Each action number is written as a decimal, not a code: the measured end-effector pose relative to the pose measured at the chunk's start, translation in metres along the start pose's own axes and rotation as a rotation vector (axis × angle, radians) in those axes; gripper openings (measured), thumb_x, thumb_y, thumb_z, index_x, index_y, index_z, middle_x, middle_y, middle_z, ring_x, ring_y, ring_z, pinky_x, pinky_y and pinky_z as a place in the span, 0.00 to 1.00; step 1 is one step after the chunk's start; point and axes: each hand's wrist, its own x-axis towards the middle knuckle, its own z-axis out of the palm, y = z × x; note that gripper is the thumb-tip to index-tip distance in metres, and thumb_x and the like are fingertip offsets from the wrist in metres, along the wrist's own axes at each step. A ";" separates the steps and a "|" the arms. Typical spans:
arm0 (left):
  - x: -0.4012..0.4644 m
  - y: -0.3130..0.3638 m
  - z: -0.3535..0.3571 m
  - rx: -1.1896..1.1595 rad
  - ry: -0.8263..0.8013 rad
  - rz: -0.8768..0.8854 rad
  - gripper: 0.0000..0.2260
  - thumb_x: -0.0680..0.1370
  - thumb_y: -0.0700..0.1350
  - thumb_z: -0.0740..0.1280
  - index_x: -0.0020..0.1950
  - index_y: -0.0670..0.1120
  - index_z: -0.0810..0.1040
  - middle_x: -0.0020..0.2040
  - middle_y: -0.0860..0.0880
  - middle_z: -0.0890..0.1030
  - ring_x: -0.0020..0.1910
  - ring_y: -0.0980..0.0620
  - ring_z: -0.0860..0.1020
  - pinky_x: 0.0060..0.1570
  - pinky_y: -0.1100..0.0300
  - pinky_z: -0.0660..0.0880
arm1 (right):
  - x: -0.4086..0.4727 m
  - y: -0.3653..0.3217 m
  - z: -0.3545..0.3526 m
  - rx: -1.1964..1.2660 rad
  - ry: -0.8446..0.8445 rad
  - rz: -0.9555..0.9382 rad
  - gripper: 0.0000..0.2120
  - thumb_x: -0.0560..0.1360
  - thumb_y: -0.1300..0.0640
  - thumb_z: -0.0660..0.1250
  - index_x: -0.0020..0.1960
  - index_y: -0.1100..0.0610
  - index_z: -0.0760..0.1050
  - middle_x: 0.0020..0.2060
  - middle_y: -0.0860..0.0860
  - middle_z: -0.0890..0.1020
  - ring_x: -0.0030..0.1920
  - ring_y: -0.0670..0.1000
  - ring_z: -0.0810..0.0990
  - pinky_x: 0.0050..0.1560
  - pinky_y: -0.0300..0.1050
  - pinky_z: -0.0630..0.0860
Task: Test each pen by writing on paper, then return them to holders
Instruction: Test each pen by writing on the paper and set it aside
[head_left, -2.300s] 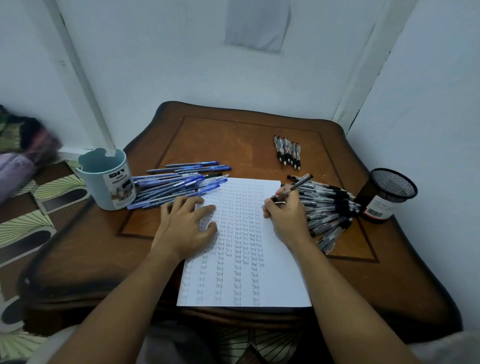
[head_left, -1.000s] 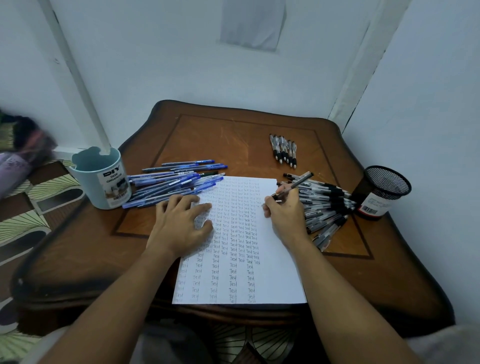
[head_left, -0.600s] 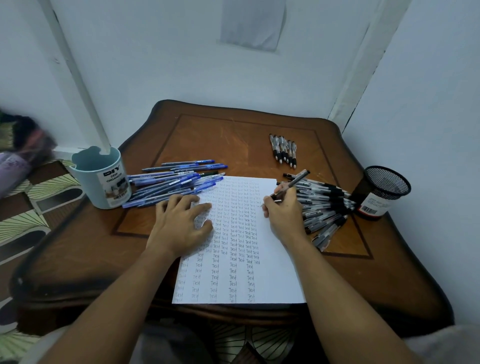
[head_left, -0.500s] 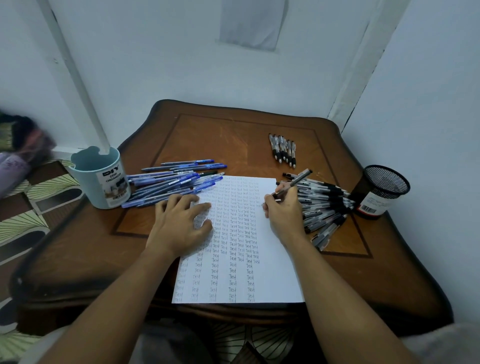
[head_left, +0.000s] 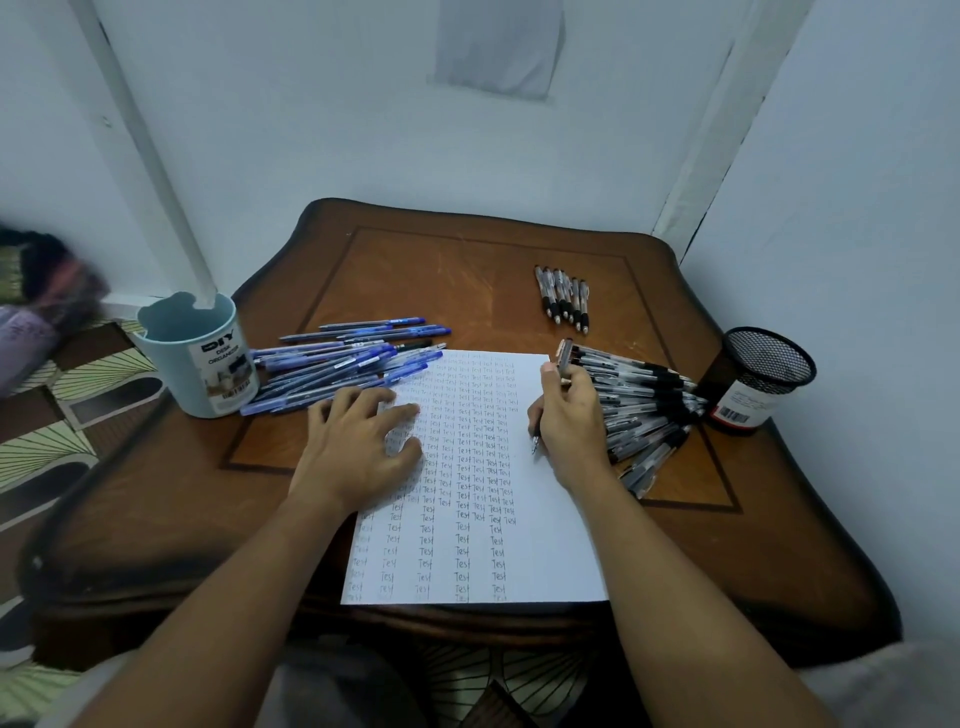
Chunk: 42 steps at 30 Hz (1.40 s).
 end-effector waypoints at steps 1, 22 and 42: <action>0.000 0.000 0.000 0.001 -0.001 -0.001 0.33 0.70 0.67 0.46 0.67 0.60 0.76 0.69 0.56 0.71 0.69 0.54 0.61 0.67 0.49 0.53 | 0.001 0.000 0.000 0.006 -0.005 0.013 0.10 0.84 0.46 0.59 0.53 0.52 0.72 0.25 0.49 0.75 0.27 0.49 0.73 0.34 0.48 0.71; 0.001 -0.001 0.002 -0.002 -0.003 0.004 0.32 0.70 0.67 0.47 0.66 0.60 0.76 0.68 0.56 0.71 0.69 0.54 0.61 0.65 0.50 0.53 | -0.003 -0.015 -0.003 0.143 0.016 0.201 0.14 0.79 0.55 0.56 0.36 0.57 0.69 0.22 0.52 0.71 0.24 0.50 0.68 0.25 0.42 0.64; -0.002 -0.001 0.002 -0.008 -0.004 0.009 0.31 0.71 0.67 0.47 0.66 0.60 0.76 0.68 0.57 0.71 0.68 0.55 0.60 0.65 0.50 0.52 | 0.010 -0.033 -0.006 0.097 -0.135 0.227 0.13 0.85 0.44 0.51 0.58 0.49 0.71 0.31 0.52 0.80 0.26 0.48 0.74 0.25 0.39 0.65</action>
